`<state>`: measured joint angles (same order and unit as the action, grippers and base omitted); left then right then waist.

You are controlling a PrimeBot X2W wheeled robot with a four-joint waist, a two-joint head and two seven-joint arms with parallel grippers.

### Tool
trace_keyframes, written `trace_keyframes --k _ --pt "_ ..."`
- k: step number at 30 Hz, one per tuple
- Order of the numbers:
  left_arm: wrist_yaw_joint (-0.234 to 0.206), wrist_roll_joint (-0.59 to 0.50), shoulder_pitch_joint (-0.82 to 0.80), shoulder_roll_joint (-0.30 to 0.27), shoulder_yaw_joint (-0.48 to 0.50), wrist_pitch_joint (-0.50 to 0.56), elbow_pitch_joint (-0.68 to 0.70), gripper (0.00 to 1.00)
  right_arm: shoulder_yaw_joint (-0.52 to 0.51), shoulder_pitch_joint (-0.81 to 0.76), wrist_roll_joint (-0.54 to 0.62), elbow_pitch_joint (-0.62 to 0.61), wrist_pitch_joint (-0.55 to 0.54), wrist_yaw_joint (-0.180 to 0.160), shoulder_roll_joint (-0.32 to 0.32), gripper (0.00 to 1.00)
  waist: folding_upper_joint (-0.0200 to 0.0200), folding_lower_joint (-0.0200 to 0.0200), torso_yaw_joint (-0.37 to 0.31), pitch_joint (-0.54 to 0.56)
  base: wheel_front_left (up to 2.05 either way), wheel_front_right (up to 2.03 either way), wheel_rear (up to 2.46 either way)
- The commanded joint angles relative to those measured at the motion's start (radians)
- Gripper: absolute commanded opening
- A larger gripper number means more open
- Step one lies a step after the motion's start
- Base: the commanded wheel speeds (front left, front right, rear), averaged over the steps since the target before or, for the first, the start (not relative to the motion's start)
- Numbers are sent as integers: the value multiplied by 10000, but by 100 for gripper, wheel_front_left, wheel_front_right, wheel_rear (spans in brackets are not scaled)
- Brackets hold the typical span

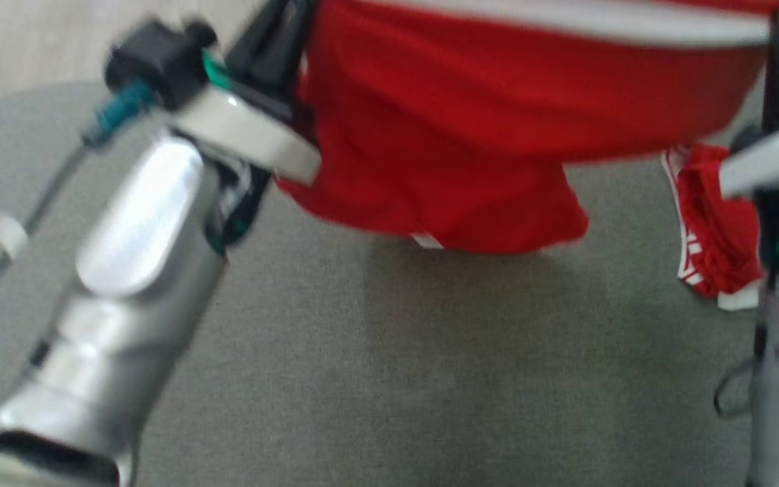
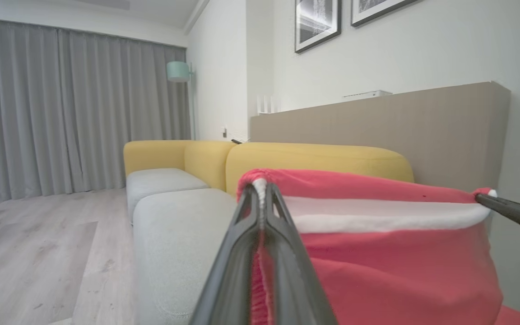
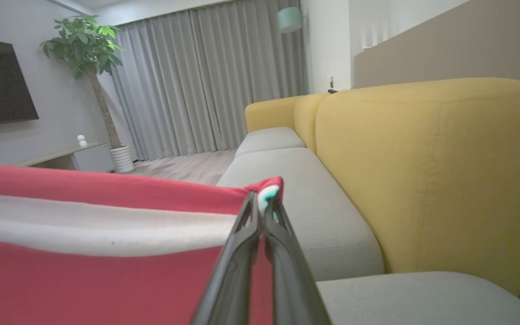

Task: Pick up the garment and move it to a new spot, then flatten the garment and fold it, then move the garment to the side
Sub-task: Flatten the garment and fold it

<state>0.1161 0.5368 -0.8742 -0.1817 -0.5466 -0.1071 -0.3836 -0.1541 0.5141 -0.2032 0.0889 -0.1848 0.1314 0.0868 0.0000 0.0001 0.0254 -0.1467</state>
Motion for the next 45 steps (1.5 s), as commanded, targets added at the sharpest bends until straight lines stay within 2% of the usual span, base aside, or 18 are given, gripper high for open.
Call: trace_keyframes --k 1,6,7,8,9,13,16,21,26,31,35,39,45 --pt "37 -24 -1110 -367 515 -67 -52 0 406 1073 -68 -59 -55 -7 119 0 0 -1 -180 -657 0 0 0" --pt "82 -205 -3106 -653 775 -444 -1566 0 810 3759 -9 1507 589 -7 160 0 0 -1 -631 -1531 0 0 0" --pt "82 -205 -3106 -653 775 -444 -1566 0 810 3759 -9 1507 589 -7 160 0 0 -1 -631 -1531 0 0 0" --pt "90 -246 -3905 -675 927 -773 -2139 0 857 4808 70 2302 1092 -7 92 0 0 -1 -757 -1791 0 0 0" --pt "90 -246 -3905 -675 927 -773 -2139 0 857 4808 70 2302 1092 -7 92 0 0 -1 -757 -1791 0 0 0" --pt "112 -259 -4893 -556 1061 -1305 -3079 0 968 6009 289 3861 1963 -7 -3 0 0 -1 -855 -2006 0 0 0" --pt "135 -110 -4837 -358 844 -1478 -3419 0 1329 6031 460 4808 2370 -7 50 0 0 -1 -827 -2006 0 0 0" --pt "142 709 -3545 -283 -648 -1536 -3120 0 2089 5205 436 6087 2442 -7 564 0 0 -1 -629 -1819 0 0 0" --pt "144 1687 -1780 -859 -2681 -1543 -2454 0 3291 4021 -85 7084 1516 -7 1389 0 0 -1 -384 -1400 0 0 0" --pt "144 2763 -339 -1651 -4216 -1544 -1736 0 4848 2949 -1203 6991 524 -7 2365 0 0 -1 -288 -791 0 0 0" --pt "145 3089 376 -2184 -5220 -1539 -1309 0 6006 2101 -2391 6404 -401 -7 3258 0 0 -1 -295 -259 0 0 0" --pt "145 3320 873 -2376 -5661 -1540 -1095 0 6722 1324 -3535 5581 -1273 -7 4082 0 0 -1 -360 263 0 0 0" --pt "38 3515 1683 -2482 -5839 -1542 -732 0 6947 44 -4734 4286 -1976 -7 4894 0 0 -1 -518 1050 0 0 0"
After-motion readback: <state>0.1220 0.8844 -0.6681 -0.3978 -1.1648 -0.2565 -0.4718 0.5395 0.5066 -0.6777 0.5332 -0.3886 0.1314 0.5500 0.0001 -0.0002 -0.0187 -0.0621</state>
